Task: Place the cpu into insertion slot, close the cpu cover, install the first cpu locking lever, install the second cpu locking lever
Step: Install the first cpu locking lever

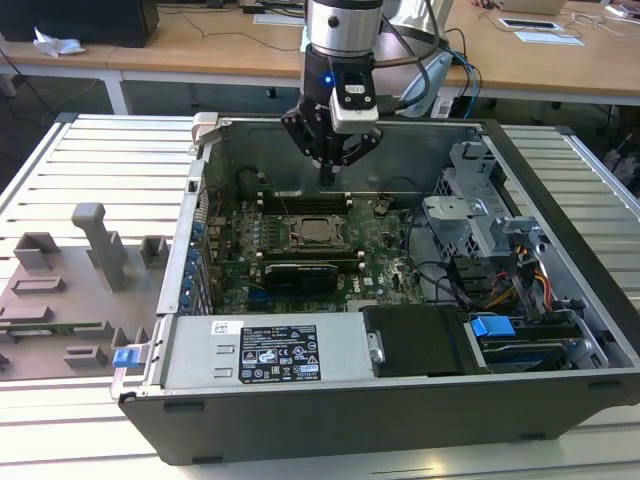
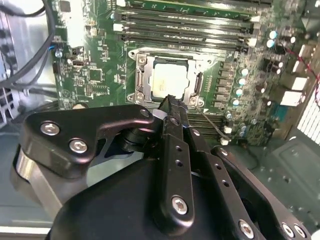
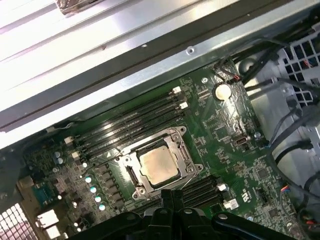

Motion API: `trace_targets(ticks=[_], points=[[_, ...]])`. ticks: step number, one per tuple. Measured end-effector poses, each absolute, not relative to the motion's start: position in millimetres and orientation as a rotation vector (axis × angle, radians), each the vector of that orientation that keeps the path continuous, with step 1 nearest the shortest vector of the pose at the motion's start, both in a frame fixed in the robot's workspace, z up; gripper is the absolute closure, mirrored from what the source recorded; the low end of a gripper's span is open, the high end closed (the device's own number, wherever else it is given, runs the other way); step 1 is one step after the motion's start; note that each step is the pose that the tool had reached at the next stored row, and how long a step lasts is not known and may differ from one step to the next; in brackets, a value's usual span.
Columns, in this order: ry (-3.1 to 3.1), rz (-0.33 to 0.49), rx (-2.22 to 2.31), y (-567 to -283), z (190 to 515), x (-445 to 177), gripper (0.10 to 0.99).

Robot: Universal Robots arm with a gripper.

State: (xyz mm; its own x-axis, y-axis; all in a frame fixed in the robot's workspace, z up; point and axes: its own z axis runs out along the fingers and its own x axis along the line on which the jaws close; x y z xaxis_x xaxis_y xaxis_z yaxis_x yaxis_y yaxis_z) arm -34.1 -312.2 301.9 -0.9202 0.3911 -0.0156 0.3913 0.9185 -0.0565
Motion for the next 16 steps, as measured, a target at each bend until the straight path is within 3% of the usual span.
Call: trace_targets(ticks=[7, 11, 16], points=[[3.103, -0.073, 0.448, -312.2, 301.9, -34.1, 0.98], [3.122, 0.008, 0.356, -312.2, 301.9, -34.0, 0.98], [3.141, 0.025, 0.137, -312.2, 301.8, -34.1, 0.98]])
